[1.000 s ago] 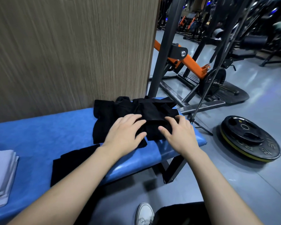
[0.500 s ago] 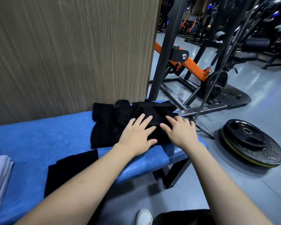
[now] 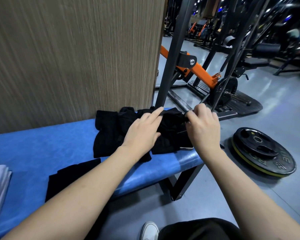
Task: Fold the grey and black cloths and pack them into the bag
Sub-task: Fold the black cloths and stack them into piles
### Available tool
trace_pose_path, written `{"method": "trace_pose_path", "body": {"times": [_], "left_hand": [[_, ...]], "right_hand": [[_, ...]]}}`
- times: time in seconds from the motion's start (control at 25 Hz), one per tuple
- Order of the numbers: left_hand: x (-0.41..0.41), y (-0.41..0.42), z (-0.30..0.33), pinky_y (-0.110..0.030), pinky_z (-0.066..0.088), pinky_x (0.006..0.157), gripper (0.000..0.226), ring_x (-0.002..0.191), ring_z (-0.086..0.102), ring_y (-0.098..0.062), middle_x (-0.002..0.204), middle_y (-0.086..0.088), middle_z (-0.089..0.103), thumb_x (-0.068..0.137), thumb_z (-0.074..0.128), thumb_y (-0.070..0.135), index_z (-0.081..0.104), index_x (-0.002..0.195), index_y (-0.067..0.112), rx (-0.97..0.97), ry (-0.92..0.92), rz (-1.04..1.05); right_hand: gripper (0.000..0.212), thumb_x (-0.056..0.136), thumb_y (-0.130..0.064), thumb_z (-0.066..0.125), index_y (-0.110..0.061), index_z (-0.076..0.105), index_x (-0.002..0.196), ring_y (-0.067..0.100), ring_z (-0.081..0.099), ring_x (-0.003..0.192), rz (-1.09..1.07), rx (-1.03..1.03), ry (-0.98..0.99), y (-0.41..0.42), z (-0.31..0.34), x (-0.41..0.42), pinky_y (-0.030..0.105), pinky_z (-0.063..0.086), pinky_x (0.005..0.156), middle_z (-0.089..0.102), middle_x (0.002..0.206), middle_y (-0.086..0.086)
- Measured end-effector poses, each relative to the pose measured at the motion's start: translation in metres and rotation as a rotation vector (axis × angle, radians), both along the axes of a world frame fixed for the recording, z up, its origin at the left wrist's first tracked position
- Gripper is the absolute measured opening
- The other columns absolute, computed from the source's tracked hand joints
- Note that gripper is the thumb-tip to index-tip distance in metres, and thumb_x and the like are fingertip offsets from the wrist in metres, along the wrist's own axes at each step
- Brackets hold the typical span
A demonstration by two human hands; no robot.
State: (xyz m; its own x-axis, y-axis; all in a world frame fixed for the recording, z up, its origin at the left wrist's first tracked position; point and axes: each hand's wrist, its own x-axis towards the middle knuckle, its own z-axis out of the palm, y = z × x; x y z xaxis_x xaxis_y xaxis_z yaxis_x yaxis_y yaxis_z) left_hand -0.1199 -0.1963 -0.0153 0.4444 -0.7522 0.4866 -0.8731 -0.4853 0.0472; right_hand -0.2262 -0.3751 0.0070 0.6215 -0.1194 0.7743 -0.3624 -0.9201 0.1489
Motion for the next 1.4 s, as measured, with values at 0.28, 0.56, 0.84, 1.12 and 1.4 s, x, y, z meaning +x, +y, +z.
{"method": "trace_pose_path", "body": {"times": [0.28,0.56,0.84,1.12,1.4], "left_hand": [[0.003,0.03,0.072,-0.033,0.043,0.069,0.036,0.089,0.047,-0.023,0.12,-0.002,0.051,0.088,0.045,0.005,0.062,0.118,0.014,-0.344,-0.142,-0.047],[0.047,0.163,0.086,-0.044,0.05,0.068,0.05,0.09,0.047,-0.025,0.101,-0.004,0.051,0.073,0.05,-0.011,0.055,0.115,0.015,-0.172,-0.191,0.054],[0.072,0.291,0.03,-0.028,0.04,0.046,0.036,0.067,0.057,-0.02,0.093,0.008,0.059,0.078,0.06,-0.006,0.068,0.092,0.026,-0.084,-0.076,0.454],[0.088,0.337,0.006,-0.033,0.046,0.062,0.028,0.072,0.056,-0.016,0.099,0.009,0.056,0.087,0.051,-0.007,0.066,0.092,0.016,-0.405,0.106,0.523],[0.091,0.329,-0.041,-0.031,0.039,0.088,0.03,0.108,0.059,-0.017,0.118,0.013,0.062,0.096,0.049,0.025,0.068,0.114,0.039,0.122,0.326,0.704]], "right_hand": [[0.021,0.073,-0.001,0.052,-0.016,0.039,0.073,0.03,0.034,0.044,0.117,0.08,-0.053,0.036,0.049,-0.012,0.025,0.017,0.044,0.041,0.062,0.001],[0.03,0.068,0.005,0.043,-0.019,0.031,0.079,0.03,0.027,0.056,0.328,0.154,0.232,0.099,0.044,0.023,0.031,0.008,0.046,0.03,0.074,-0.001],[0.029,0.069,0.009,0.063,-0.012,0.048,0.083,0.026,0.021,0.047,0.39,0.123,0.295,0.191,0.0,0.099,0.029,0.002,0.044,0.043,0.084,0.005],[0.037,0.059,0.013,0.049,-0.011,0.052,0.087,0.032,0.045,0.054,0.566,0.407,0.213,0.25,-0.037,0.16,0.031,0.026,0.042,0.047,0.079,-0.001],[0.036,0.075,0.012,0.044,-0.022,0.049,0.082,0.03,0.061,0.091,0.49,0.62,0.684,0.225,-0.072,0.177,0.044,0.052,0.075,0.06,0.099,0.0]]}}
